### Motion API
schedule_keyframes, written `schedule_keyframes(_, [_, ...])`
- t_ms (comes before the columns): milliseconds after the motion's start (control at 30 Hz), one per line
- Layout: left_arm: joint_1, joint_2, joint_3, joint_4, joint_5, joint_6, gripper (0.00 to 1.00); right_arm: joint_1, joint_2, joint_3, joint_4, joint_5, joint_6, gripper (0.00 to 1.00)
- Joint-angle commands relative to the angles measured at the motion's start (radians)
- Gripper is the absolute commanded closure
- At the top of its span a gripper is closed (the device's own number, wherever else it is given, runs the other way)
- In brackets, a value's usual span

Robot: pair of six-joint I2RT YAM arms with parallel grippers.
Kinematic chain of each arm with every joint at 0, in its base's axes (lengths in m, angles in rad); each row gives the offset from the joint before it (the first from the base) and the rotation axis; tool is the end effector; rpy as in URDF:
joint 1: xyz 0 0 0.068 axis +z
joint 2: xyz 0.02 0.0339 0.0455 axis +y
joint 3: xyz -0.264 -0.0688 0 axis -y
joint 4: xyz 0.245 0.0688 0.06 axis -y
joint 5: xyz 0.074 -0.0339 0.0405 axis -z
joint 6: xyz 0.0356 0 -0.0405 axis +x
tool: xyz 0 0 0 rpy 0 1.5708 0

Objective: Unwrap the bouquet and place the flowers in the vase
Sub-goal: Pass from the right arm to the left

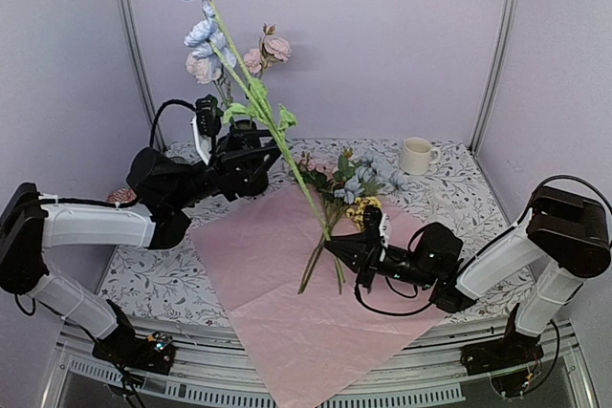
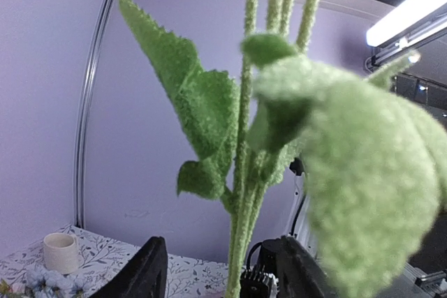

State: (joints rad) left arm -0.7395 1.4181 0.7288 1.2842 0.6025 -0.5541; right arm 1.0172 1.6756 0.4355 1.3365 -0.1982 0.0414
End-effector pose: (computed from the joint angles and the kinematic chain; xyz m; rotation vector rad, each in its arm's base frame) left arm 0.2026 -0.2121 0.3228 0.7041 0.9815 -1.4421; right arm 0.1477 0.2523 0.1743 -0.8761 1.2889 0.9945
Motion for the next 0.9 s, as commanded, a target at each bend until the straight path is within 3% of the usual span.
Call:
schedule_keyframes(0, [-0.017,0.027,0.046,-0.047,0.043,0.001,0.49,0.003,0.012,0.022,-0.011,-0.018,0.015,0.97])
schedule_keyframes(67, [-0.022,0.034,0.05,-0.053,0.048,0.003,0.57,0.002,0.013,0.023,-0.011,-0.019,0.014,0.97])
schedule_keyframes(267, [-0.032,0.048,0.066,-0.062,0.063,0.01,0.66,0.003,0.015,0.03,-0.025,-0.018,0.012,0.97])
schedule_keyframes(433, [-0.033,0.032,0.063,-0.095,0.046,0.032,0.91,0.003,0.012,0.031,-0.027,-0.018,0.012,0.93])
schedule_keyframes(567, [-0.033,0.007,0.049,-0.145,-0.003,0.06,1.0,0.003,0.015,0.03,-0.028,-0.023,0.008,0.8])
schedule_keyframes(767, [-0.029,-0.046,0.014,-0.229,-0.09,0.089,1.0,0.002,0.014,0.031,-0.029,-0.014,-0.005,0.5])
schedule_keyframes(867, [-0.017,-0.087,-0.012,-0.298,-0.144,0.098,1.0,0.003,0.006,0.025,-0.026,0.003,-0.013,0.41])
